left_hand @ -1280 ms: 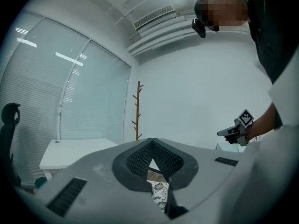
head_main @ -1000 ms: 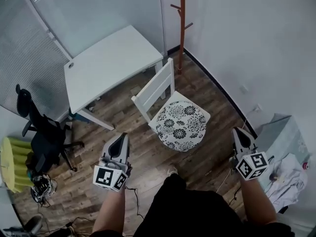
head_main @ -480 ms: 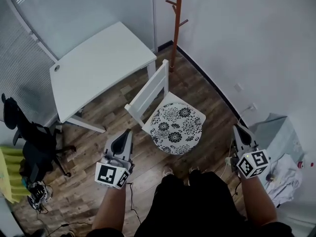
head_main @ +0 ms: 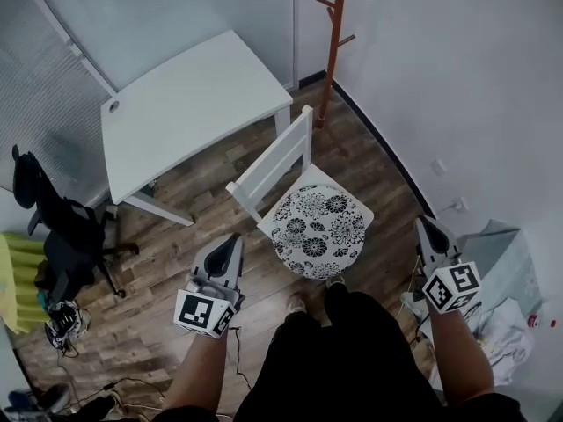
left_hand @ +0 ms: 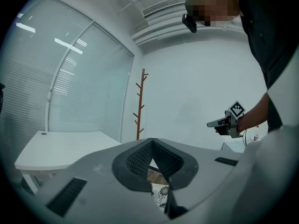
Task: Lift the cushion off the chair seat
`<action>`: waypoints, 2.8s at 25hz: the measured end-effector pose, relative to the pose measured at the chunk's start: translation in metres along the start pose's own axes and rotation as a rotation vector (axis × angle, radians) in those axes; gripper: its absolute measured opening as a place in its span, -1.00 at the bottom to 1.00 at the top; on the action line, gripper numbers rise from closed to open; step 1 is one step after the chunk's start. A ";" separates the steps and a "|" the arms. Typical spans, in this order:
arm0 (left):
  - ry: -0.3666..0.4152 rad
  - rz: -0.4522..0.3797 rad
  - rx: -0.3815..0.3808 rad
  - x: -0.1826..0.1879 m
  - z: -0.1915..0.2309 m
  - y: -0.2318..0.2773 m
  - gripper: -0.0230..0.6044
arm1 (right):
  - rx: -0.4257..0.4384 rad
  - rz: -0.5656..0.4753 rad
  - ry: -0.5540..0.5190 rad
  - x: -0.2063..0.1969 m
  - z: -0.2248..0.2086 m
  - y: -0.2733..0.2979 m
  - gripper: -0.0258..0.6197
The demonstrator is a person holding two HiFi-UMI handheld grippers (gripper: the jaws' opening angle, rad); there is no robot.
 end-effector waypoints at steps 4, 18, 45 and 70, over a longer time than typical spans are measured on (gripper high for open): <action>0.016 0.025 0.049 -0.004 -0.006 0.009 -0.92 | 0.056 -0.008 0.002 0.005 -0.027 0.018 -0.90; 0.008 0.134 0.273 -0.045 -0.021 0.053 -0.92 | 0.220 0.064 0.015 -0.058 -0.109 0.099 -0.90; -0.099 0.299 0.130 -0.337 0.013 0.110 -0.92 | 0.154 0.226 0.041 -0.303 -0.106 0.230 -0.90; -0.237 0.445 0.148 -0.487 0.001 0.111 -0.38 | 0.090 0.433 0.070 -0.442 -0.161 0.249 -0.79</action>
Point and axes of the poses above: the fingertips, and each gripper's own axes: y forward along the fingers, z to its left, x out of its top, the point moved 7 cm from there along -y, backward along the fingers, and after that the axes turned 8 degrees about x, right-handed, at the moved point
